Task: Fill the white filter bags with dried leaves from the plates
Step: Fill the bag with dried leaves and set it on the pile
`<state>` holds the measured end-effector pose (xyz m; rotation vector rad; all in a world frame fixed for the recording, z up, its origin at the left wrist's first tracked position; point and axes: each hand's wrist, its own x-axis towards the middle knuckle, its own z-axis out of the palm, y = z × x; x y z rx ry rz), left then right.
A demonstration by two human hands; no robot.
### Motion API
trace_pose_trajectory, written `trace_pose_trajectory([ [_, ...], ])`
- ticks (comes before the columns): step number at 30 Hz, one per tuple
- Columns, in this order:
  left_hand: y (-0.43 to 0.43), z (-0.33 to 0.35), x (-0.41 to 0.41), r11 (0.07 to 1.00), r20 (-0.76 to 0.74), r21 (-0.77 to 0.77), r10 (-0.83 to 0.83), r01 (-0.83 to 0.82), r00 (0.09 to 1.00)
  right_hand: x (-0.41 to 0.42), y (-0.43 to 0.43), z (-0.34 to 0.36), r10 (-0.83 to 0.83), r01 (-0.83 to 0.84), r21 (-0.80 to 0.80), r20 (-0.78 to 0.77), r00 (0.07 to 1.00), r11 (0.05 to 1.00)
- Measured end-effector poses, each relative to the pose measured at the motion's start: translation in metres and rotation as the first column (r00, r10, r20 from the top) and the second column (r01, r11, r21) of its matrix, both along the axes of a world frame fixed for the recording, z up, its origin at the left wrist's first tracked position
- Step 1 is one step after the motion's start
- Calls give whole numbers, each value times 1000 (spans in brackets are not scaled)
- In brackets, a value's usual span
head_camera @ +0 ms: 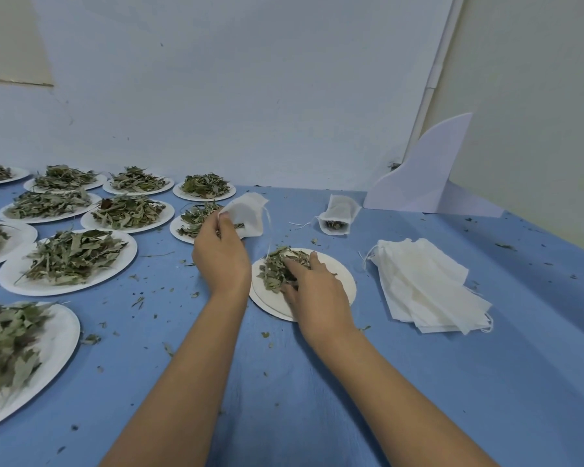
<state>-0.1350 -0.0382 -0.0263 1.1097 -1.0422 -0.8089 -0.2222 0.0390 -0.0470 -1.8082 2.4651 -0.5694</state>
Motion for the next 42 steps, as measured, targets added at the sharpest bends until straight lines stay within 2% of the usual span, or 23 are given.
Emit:
trace_pose_trajectory([
  [8,4,1,-3,1000,42,5,-30,30,999,-2,-1,2,6,-11,-44,-124,992,999],
  [13,5,2,-4,999,38,10,-43,43,998,-6,-2,3,-5,-3,-72,-114,993,997],
  [16,4,3,-5,999,39,-2,-47,48,998,-16,-1,4,22,-18,-209,16,1000,978],
  [19,7,6,-7,998,56,-16,-61,62,997,-27,1,15,81,48,-405,295,952,913],
  [22,8,6,-8,994,93,-8,-110,112,990,-38,1,27,153,165,-441,600,785,882],
  [25,9,3,-10,992,193,0,-125,127,973,-46,5,35,232,228,-372,851,472,900],
  [27,8,0,-11,994,267,-1,-103,107,958,-48,9,39,303,200,-362,913,274,910],
  [28,7,-2,-12,995,281,-6,-90,96,956,-48,11,41,326,187,-365,922,210,912],
  [31,8,-4,-15,997,295,-4,-68,72,953,-48,13,43,376,129,-393,916,136,910],
  [33,8,-4,-17,997,327,-18,-63,73,943,-48,13,43,411,57,-421,902,133,905],
  [37,8,-4,-19,993,400,-43,-83,109,913,-45,8,39,433,-39,-435,875,216,899],
  [42,14,3,-24,977,404,-63,-162,204,900,-41,2,29,389,55,-477,772,503,877],
])
